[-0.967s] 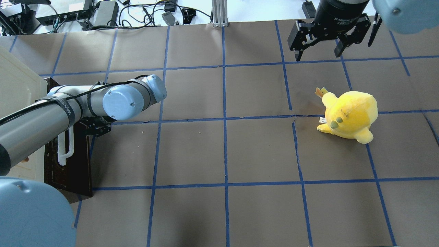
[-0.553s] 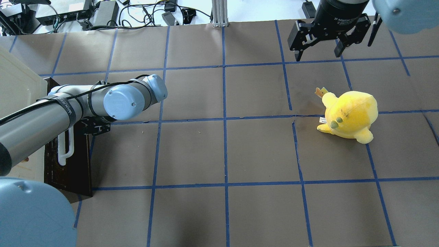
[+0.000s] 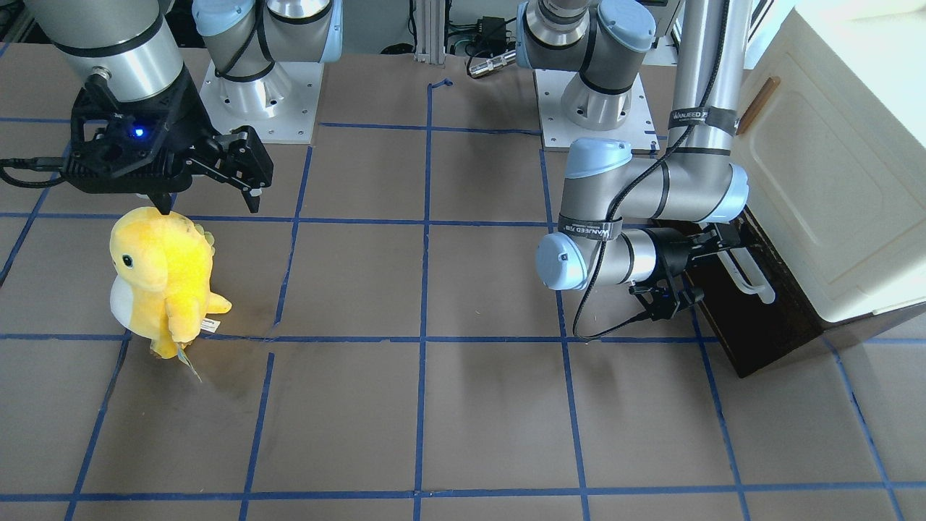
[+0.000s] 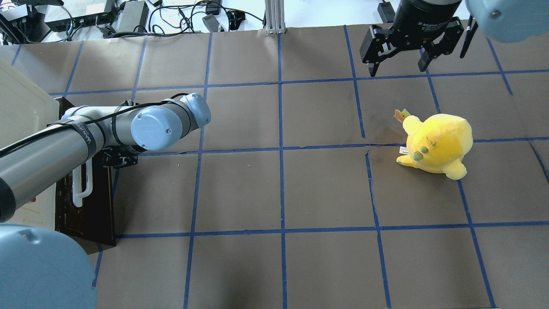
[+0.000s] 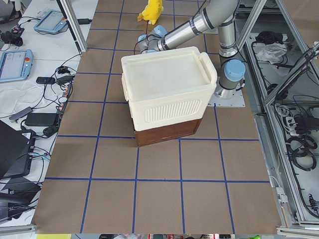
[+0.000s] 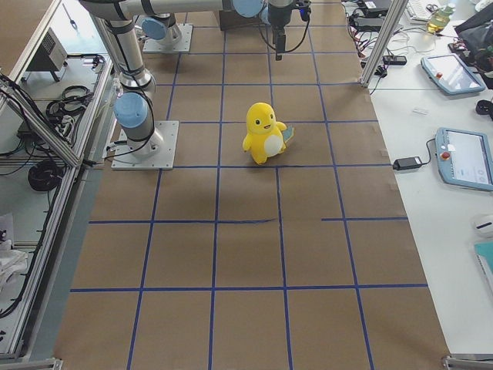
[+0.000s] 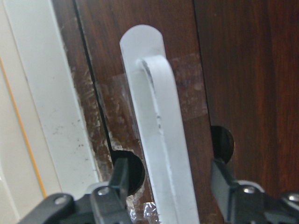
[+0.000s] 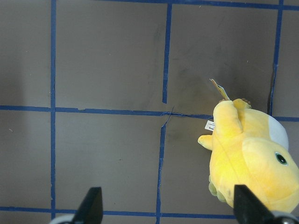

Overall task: Pull drawer sideways
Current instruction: 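Close the left gripper on the white drawer handle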

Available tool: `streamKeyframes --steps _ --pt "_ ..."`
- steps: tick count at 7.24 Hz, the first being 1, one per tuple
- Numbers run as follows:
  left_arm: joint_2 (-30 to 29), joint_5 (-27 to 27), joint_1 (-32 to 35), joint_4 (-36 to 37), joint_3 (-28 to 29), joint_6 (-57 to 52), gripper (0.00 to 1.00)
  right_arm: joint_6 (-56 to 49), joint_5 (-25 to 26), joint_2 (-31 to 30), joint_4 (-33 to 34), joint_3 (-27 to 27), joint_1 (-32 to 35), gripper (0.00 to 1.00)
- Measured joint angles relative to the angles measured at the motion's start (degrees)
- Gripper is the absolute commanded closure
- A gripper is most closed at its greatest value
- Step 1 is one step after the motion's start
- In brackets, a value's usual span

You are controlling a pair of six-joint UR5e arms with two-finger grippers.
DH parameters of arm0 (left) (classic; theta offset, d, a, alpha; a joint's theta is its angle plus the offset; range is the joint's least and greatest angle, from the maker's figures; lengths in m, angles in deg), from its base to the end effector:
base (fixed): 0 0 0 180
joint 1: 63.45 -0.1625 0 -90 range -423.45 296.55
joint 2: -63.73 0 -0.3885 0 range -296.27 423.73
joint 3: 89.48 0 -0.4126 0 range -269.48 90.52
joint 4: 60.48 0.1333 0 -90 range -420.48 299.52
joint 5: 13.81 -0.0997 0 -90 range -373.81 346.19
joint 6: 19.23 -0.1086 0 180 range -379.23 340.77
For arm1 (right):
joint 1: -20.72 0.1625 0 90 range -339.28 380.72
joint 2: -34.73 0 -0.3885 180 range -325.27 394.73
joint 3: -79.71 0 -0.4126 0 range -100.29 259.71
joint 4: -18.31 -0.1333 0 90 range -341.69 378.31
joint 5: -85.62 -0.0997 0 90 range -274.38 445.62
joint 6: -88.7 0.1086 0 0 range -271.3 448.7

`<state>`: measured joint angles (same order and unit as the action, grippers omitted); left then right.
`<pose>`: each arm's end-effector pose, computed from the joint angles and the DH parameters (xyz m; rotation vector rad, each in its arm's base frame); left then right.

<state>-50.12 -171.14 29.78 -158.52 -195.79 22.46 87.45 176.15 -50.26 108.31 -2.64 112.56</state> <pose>-0.0616 -0.5050 0.1495 -0.0847 1.8377 0.2802 0.1499 -0.5462 0.4646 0.0841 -3.1306 0.0722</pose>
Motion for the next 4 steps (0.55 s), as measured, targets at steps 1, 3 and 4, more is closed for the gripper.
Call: streamKeyframes --steps 1,3,4 --pt "-0.02 0.05 0.01 0.14 0.03 -0.06 0.41 0.0 0.0 0.0 0.0 0.0 0.0 0.0" --pt "-0.11 0.1 0.02 0.22 0.11 -0.11 0.42 -0.04 0.0 0.0 0.0 0.0 0.0 0.0" --pt "-0.13 0.14 0.02 0.2 0.12 -0.1 0.47 -0.03 0.0 0.0 0.0 0.0 0.0 0.0"
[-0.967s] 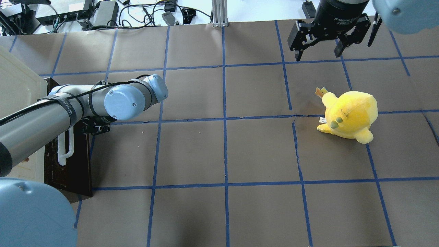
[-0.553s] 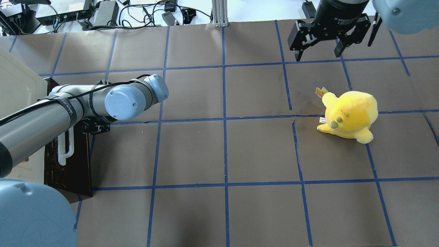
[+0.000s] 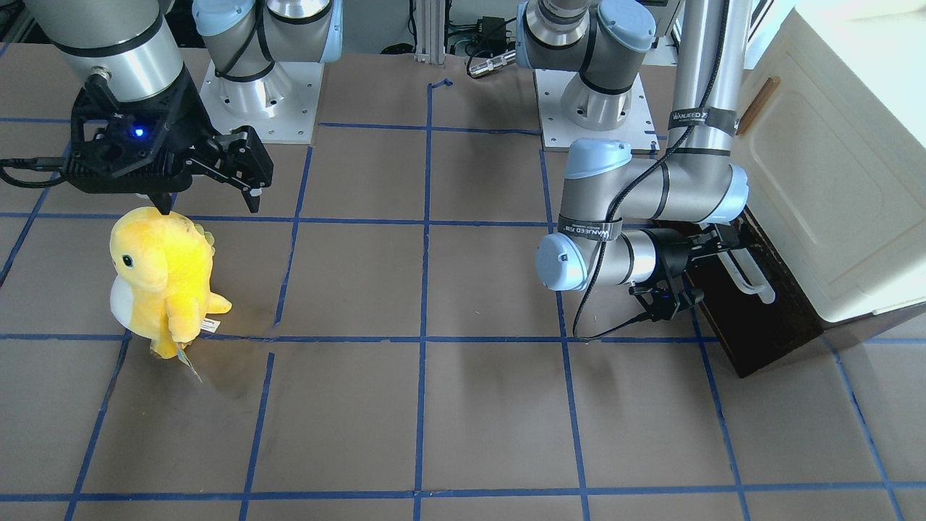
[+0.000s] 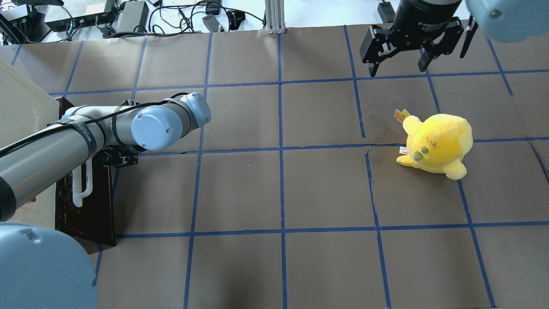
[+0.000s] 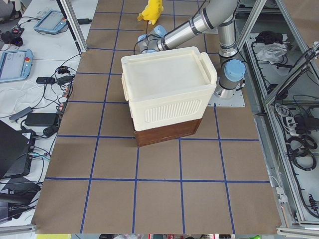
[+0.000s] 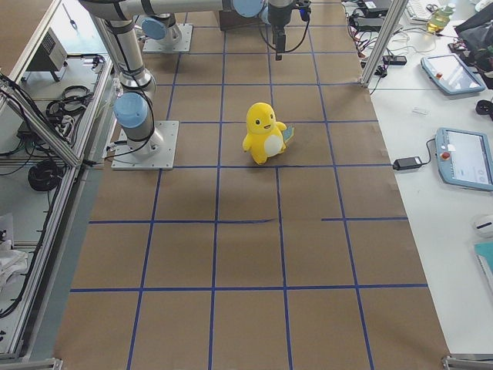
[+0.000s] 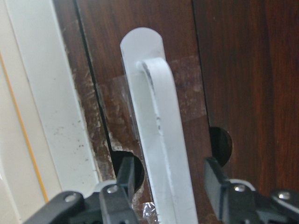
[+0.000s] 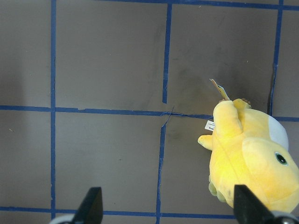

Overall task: Pull drawer sideways
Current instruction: 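Close the left gripper on the white drawer handle, then hold the handle closed in the left gripper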

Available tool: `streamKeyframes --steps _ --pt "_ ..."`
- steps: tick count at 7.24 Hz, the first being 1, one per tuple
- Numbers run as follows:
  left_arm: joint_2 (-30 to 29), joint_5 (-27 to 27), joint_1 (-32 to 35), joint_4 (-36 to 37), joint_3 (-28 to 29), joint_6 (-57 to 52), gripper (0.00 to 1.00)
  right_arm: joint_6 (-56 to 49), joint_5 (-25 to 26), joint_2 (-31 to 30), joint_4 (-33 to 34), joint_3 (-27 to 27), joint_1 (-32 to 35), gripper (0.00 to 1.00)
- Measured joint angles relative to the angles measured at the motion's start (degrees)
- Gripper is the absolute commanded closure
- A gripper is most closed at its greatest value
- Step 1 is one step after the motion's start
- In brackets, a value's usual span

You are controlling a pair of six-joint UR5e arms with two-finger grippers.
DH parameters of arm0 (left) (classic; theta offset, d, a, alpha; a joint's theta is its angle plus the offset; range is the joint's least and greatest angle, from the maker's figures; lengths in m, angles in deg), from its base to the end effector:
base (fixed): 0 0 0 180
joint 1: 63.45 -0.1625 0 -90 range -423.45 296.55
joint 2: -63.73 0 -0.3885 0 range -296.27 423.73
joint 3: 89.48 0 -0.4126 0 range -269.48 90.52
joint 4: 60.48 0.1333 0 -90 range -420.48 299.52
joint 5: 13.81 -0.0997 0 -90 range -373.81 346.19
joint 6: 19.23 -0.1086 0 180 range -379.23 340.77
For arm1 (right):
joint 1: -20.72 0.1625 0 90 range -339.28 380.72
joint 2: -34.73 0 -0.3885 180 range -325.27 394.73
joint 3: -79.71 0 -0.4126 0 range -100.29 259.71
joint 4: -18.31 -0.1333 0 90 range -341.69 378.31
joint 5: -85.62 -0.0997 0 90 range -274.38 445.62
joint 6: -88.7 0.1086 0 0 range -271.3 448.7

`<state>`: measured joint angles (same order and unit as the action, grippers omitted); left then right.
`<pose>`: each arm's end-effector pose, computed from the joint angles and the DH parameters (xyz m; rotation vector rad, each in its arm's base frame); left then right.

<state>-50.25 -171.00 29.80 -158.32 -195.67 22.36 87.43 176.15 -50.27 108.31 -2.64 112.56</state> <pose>-0.0620 -0.5059 0.1490 -0.0865 1.8402 0.2797 0.1499 -0.5461 0.4647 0.0846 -3.1306 0.0725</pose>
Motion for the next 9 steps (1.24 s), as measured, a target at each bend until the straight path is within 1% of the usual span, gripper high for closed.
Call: streamKeyframes --steps 4,6,9 --pt "-0.09 0.13 0.0 0.09 0.02 -0.1 0.51 0.04 0.0 0.0 0.0 0.0 0.0 0.0" --pt "-0.1 0.14 0.06 0.1 0.02 -0.16 0.58 0.05 0.0 0.0 0.0 0.0 0.0 0.0" --pt "-0.1 0.14 0.08 0.1 0.02 -0.19 0.59 0.05 0.0 0.0 0.0 0.0 0.0 0.0"
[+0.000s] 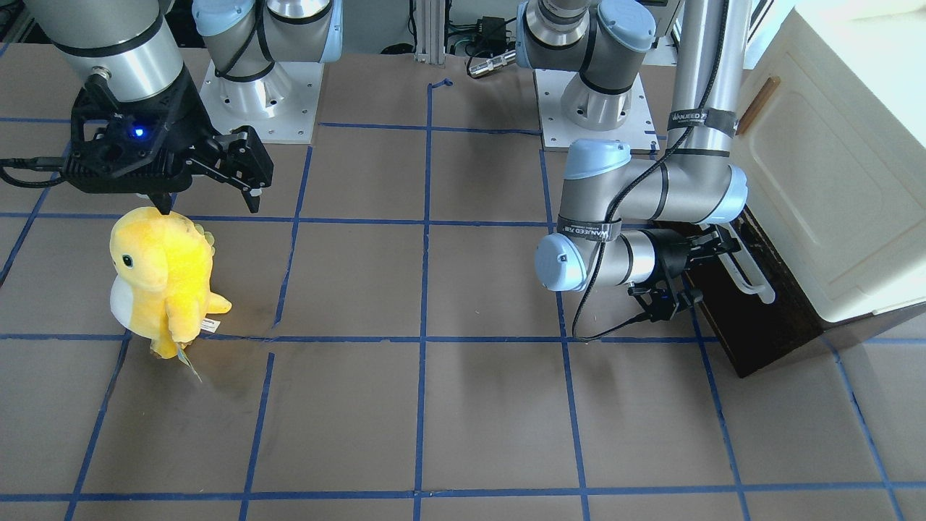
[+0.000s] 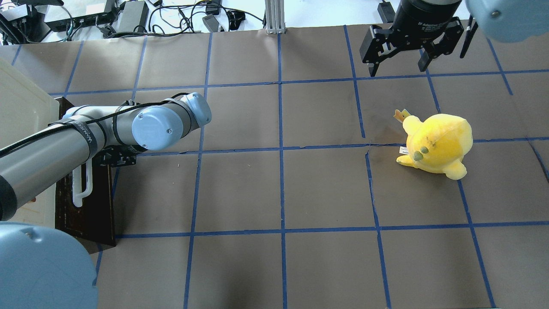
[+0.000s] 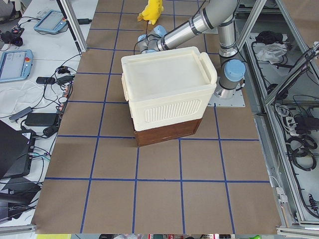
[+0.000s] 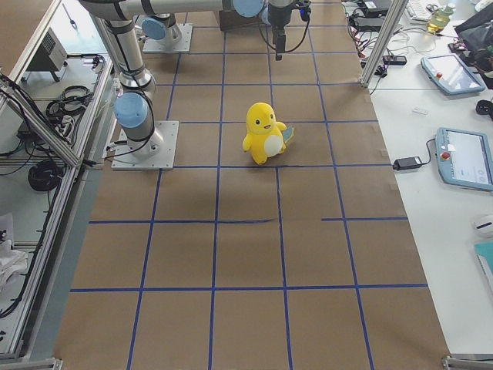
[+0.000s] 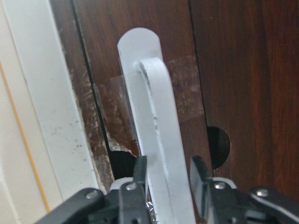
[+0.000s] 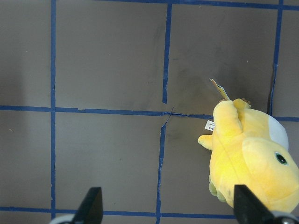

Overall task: Pull drawer sideways
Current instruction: 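Hold the handle closed in the left gripper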

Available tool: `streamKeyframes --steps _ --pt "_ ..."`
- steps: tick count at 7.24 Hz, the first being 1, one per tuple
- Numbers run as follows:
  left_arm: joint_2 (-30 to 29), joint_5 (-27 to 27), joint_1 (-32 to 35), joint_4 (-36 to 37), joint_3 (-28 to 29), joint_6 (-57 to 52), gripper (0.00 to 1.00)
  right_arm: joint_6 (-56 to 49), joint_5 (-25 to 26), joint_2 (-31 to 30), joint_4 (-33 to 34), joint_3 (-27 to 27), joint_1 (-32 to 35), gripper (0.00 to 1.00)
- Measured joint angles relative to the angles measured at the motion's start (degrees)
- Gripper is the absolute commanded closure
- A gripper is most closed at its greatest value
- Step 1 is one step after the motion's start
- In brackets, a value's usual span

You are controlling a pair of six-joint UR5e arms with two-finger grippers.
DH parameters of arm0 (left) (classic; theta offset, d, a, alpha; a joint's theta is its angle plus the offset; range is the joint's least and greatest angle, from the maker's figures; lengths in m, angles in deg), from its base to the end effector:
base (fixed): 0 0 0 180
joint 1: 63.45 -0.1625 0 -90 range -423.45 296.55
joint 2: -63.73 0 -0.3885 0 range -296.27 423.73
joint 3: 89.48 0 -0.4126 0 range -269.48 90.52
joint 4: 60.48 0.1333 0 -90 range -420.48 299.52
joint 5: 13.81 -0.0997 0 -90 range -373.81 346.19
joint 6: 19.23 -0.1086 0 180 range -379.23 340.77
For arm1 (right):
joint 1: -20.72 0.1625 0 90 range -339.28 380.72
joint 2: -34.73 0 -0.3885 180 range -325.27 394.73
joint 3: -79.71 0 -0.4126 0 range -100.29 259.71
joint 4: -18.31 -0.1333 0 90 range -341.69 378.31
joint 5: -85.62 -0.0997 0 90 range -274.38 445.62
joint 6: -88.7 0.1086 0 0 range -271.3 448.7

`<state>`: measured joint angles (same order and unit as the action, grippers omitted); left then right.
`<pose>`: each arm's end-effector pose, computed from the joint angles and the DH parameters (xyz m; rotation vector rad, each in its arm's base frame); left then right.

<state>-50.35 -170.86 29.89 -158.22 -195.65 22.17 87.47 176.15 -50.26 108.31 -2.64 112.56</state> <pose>-0.0629 -0.5059 0.1482 -0.0836 1.8422 0.2821 0.1499 -0.5462 0.4646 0.0836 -3.1306 0.0722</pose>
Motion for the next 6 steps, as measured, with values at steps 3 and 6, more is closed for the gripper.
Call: streamKeyframes --steps 3,6 --pt "0.04 0.11 0.0 0.0 0.0 0.0 0.62 0.0 0.0 0.0 0.0 0.0 0.0 0.0" --pt "0.09 0.17 0.03 0.06 0.0 -0.09 0.63 0.0 0.0 0.0 0.0 0.0 0.0 0.0"
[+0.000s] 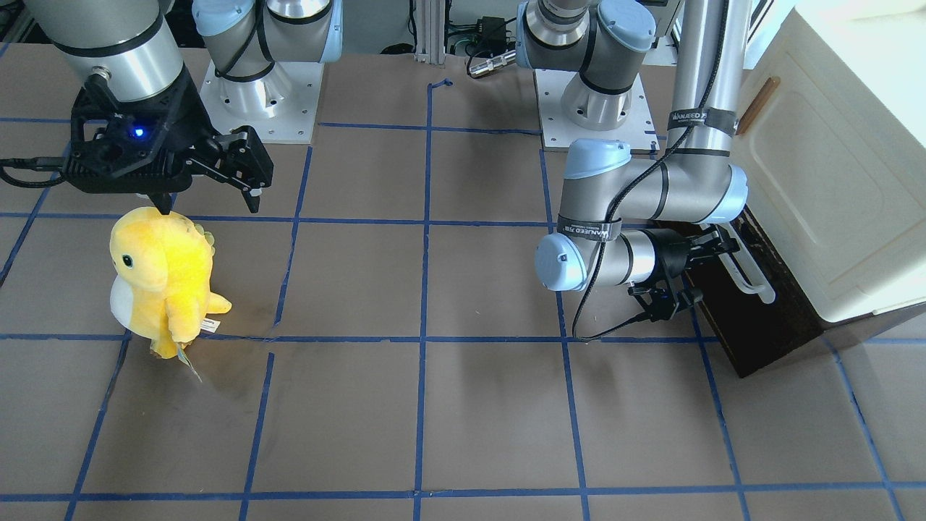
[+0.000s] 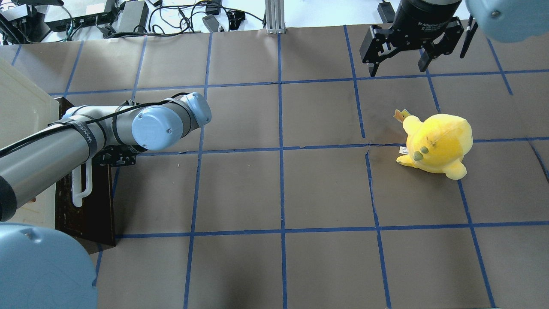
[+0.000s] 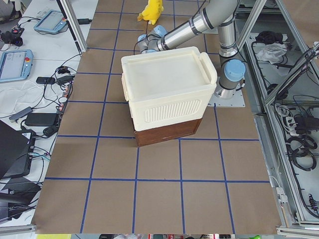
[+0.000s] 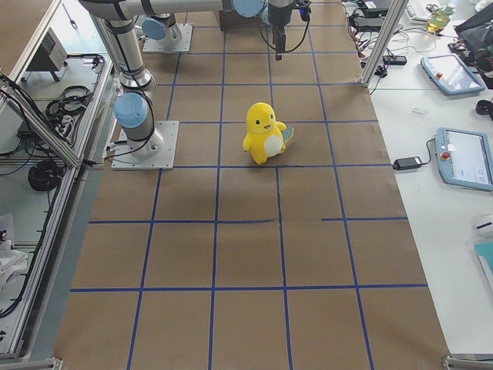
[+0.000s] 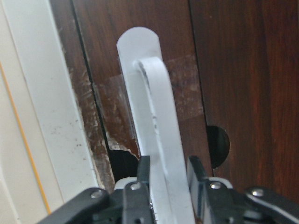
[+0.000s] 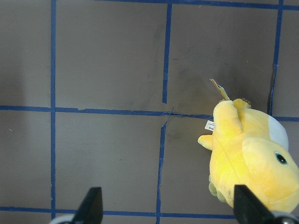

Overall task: Pull drawer sideways
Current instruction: 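Hold the handle closed in the left gripper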

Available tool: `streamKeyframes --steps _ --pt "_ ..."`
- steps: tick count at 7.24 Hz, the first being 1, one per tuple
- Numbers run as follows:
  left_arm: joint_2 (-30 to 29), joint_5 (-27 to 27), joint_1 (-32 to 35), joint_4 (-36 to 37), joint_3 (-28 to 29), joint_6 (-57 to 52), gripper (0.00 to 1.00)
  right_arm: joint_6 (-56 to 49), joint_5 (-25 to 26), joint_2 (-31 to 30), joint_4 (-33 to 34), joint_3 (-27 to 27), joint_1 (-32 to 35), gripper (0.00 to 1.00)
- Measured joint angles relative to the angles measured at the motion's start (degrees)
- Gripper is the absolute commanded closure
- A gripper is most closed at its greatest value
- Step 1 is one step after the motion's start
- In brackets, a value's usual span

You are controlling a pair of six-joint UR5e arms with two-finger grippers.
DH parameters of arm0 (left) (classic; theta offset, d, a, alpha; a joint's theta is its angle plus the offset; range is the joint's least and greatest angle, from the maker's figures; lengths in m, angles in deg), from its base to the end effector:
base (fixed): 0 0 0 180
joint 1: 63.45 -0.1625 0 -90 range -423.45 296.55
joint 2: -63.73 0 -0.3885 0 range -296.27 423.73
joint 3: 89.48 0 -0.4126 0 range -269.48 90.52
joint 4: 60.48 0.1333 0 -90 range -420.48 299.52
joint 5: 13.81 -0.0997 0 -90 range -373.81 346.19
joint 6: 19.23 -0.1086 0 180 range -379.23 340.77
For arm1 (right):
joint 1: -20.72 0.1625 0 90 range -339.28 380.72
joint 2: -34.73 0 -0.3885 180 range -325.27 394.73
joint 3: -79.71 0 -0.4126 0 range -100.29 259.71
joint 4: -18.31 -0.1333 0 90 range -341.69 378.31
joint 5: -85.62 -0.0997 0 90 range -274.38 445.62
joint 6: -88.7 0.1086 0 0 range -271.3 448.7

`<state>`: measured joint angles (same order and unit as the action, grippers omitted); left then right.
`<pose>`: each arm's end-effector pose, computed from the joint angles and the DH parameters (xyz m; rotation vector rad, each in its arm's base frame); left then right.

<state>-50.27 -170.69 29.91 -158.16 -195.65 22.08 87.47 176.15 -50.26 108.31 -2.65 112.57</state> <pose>-0.0632 -0.5058 0.1487 -0.0852 1.8448 0.2825 0.1500 -0.5461 0.4645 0.0838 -3.1306 0.0720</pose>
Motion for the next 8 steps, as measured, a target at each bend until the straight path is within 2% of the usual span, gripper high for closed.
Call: streamKeyframes --steps 1,2,8 --pt "0.0 0.0 0.01 0.02 0.0 0.0 0.64 0.0 0.0 0.0 0.0 0.0 0.0 0.0" --pt "0.0 0.01 0.01 0.03 0.02 0.0 0.74 0.0 0.0 0.0 0.0 0.0 0.0 0.0" --pt "-0.07 0.03 0.53 0.18 0.18 -0.01 0.78 0.0 0.0 0.0 0.0 0.0 0.0 0.0"
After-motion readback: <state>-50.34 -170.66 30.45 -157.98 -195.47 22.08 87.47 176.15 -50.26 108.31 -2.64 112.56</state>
